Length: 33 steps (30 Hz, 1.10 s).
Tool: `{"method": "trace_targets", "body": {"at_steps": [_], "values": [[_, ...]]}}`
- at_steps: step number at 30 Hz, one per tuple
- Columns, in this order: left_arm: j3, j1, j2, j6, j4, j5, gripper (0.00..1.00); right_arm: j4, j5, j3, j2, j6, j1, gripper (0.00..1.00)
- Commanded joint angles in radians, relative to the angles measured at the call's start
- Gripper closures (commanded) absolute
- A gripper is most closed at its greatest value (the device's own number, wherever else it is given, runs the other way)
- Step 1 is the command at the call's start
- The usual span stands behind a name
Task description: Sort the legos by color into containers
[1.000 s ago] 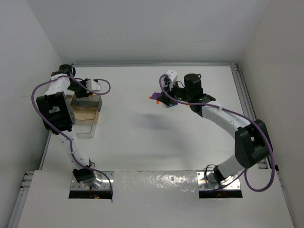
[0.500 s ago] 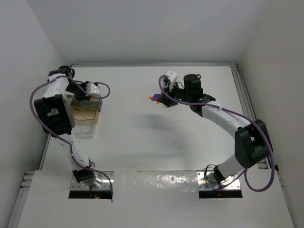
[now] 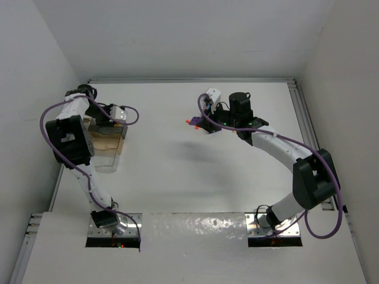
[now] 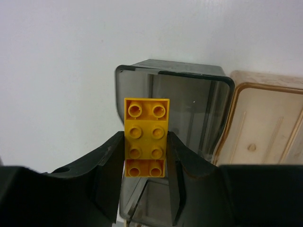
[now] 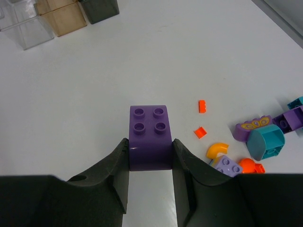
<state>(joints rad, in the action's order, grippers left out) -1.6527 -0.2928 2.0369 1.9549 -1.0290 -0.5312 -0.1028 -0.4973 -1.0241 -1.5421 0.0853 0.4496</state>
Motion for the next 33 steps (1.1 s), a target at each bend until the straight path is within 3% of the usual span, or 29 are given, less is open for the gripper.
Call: {"method": "trace_targets", "body": {"at_steps": [1, 14, 22, 25, 31, 33], "values": [[-0.022, 0.014, 0.043, 0.041, -0.025, 0.019, 1.0, -0.031, 0.009, -0.019, 0.034, 0.008, 0.009, 1.0], [-0.016, 0.018, 0.069, -0.073, 0.109, 0.036, 1.0, -0.018, 0.013, -0.025, 0.033, 0.005, 0.009, 1.0], [-0.021, 0.018, 0.062, -0.053, 0.098, 0.03, 1.0, -0.008, 0.017, -0.024, 0.037, 0.014, 0.009, 1.0], [-0.019, 0.02, 0.049, -0.042, 0.075, 0.036, 0.66, -0.009, 0.016, -0.024, 0.039, 0.014, 0.011, 1.0], [-0.033, 0.018, 0.013, -0.062, 0.093, 0.04, 0.39, -0.003, 0.003, -0.034, 0.04, 0.016, 0.009, 1.0], [-0.045, 0.018, 0.005, -0.06, 0.093, 0.036, 0.37, -0.005, 0.0, -0.039, 0.04, 0.01, 0.009, 1.0]]}}
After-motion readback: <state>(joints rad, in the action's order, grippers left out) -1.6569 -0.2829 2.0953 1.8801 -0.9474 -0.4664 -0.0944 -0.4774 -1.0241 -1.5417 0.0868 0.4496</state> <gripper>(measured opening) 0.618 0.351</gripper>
